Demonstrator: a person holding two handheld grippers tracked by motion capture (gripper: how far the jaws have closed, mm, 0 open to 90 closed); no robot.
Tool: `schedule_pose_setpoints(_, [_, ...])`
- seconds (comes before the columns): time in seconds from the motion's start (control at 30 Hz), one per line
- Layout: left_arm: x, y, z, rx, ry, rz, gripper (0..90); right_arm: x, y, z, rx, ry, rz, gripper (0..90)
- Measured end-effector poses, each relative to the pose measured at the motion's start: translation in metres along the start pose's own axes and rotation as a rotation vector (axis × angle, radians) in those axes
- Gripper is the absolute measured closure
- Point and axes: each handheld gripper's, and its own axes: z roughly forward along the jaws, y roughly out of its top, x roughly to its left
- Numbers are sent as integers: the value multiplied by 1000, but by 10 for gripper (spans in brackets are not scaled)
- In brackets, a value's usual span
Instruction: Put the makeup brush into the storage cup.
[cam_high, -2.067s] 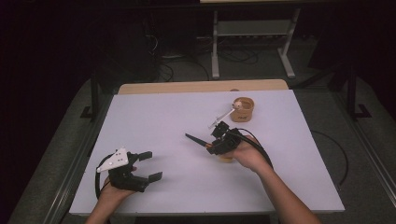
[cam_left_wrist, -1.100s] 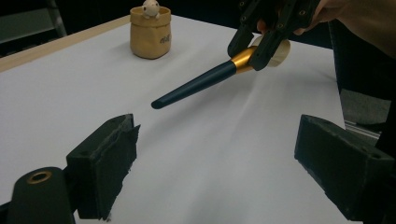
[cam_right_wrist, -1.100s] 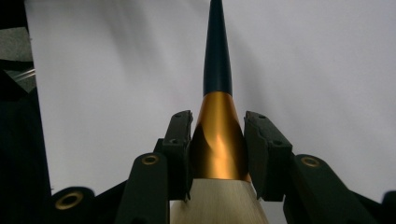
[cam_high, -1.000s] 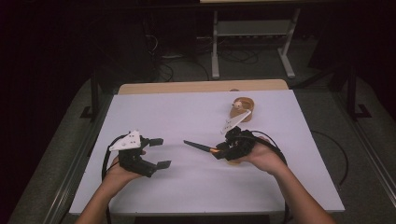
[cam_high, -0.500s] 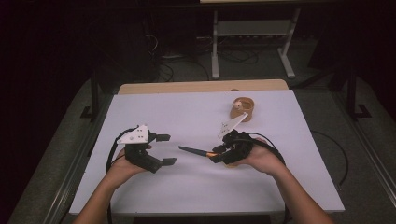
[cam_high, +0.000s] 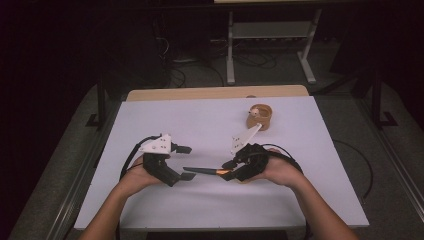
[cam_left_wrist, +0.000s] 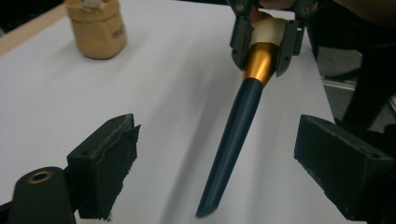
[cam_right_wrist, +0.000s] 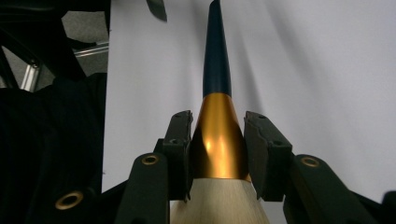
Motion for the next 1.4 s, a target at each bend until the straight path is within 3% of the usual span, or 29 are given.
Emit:
schedule_pose_setpoints(0.4, [-5,7,27,74,-87,22,152,0,1,2,-5,41,-30,623])
schedule_pose_setpoints(0.73, [-9,6,37,118,-123,18,199,1,3,5,10,65,-53,623])
schedule_pose_setpoints(0.9, [-13,7,36,140,-138,49,324,3,3,9,27,71,-58,623])
schedule_pose_setpoints(1.27, [-17,6,43,187,-166,50,520,5,4,16,51,90,-60,623])
schedule_pose_setpoints(1.4, [-17,7,43,183,-170,53,575,6,4,16,47,98,-63,624])
